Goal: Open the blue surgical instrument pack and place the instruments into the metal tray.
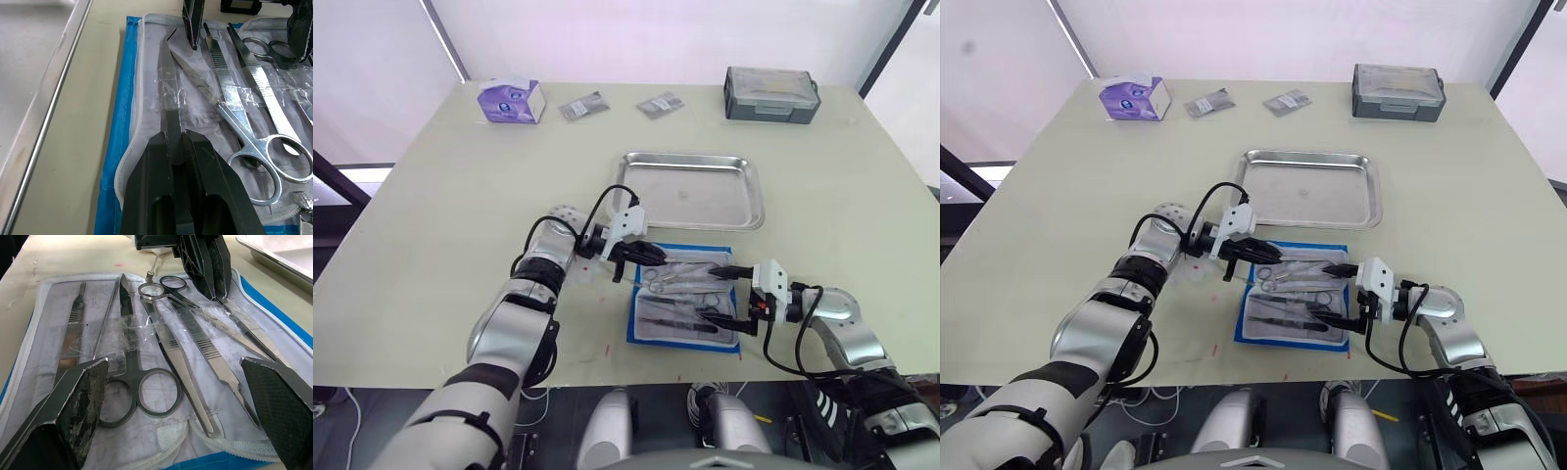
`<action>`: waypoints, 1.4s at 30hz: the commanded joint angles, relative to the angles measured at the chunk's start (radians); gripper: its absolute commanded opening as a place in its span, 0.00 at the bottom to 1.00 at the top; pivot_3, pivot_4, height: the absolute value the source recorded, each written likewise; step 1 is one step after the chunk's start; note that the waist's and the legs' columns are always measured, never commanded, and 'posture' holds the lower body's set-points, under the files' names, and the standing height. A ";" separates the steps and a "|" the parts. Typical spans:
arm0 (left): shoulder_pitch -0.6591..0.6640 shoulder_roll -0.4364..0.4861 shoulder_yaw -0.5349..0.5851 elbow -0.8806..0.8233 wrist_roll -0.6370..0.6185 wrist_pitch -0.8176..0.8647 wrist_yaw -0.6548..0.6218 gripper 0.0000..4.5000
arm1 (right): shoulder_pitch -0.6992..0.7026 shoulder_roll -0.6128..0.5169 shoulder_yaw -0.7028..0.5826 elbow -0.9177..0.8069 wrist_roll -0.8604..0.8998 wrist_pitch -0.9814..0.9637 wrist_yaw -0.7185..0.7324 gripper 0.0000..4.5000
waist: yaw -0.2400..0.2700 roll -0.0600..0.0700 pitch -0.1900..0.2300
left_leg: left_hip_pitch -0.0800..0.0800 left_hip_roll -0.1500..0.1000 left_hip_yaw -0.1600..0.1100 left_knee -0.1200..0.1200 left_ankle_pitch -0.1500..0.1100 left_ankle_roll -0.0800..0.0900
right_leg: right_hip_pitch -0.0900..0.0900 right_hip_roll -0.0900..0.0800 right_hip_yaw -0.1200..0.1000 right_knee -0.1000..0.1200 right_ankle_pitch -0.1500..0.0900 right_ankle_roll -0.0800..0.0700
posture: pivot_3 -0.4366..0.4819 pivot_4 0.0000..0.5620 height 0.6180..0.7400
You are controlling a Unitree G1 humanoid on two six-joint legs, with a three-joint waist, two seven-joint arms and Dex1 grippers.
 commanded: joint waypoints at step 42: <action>-0.007 0.109 -0.004 -0.235 -0.031 0.157 -0.072 0.01 | 0.035 -0.028 0.060 0.040 -0.068 0.196 -0.007 1.00 | -0.003 0.000 0.000 | 0.000 0.000 -0.001 0.000 0.000 0.000 | 0.000 0.000 0.000 0.000 0.000 0.000 | 0.48 0.27 0.89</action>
